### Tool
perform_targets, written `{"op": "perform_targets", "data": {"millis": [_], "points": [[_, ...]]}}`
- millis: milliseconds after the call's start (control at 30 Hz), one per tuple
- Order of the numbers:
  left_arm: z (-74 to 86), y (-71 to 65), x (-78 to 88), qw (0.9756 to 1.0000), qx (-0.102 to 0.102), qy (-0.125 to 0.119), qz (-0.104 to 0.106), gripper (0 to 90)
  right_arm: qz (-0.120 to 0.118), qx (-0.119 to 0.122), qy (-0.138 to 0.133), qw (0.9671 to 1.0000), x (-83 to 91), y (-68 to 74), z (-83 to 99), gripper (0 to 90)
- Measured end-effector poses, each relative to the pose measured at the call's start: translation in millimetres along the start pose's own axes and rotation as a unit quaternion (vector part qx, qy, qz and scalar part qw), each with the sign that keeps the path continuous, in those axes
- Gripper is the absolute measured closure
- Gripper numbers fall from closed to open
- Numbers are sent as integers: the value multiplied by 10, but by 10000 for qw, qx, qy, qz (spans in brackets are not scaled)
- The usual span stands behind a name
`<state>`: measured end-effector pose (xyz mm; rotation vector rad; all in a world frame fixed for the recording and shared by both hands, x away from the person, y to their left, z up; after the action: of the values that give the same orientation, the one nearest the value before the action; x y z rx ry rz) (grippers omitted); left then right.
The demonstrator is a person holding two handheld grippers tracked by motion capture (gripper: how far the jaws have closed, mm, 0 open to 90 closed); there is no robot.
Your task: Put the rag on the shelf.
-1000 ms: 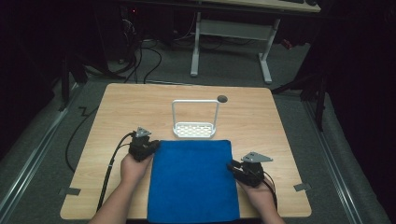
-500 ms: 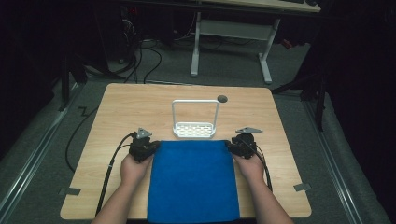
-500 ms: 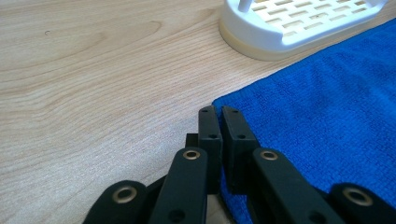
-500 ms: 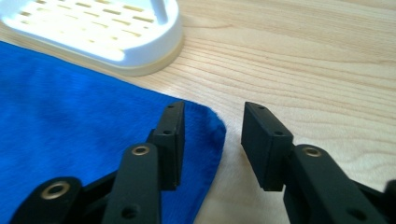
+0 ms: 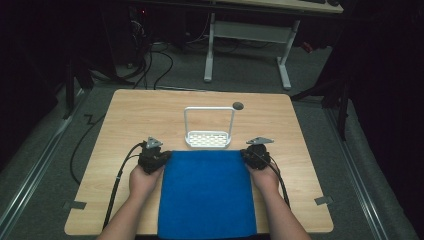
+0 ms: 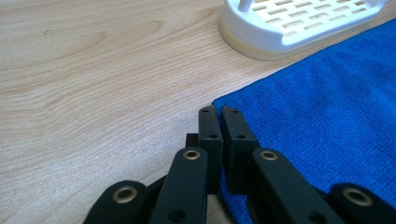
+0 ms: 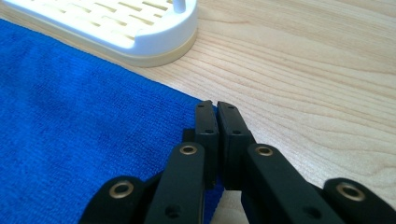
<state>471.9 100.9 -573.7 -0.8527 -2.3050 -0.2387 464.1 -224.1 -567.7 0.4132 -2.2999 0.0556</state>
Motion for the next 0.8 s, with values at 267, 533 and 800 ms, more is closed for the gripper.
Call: {"op": "perform_targets", "data": {"millis": [267,533,800], "points": [[-18,12,161,9989,-9,-474,25,883,-186,203,-788,9965,312,193,48,888],[-41,-85,277,9979,-82,-648,37,883,-368,309,-1066,9931,481,263,39,888],[-198,-229,581,9912,-263,-1289,-127,883,-442,260,-1460,9879,674,282,3,888]]}}
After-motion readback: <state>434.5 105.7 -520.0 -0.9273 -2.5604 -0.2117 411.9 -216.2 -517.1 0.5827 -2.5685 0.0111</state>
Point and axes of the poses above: each handheld gripper's, and its own axes: x roughly backward along the jaws, z roughly out of its underside, y roughly to its left, the point moved 6 cm from there along -x, roughly forward along the jaws, and after that the axes turned 7 degrees about -x, right-handed, at the moved point
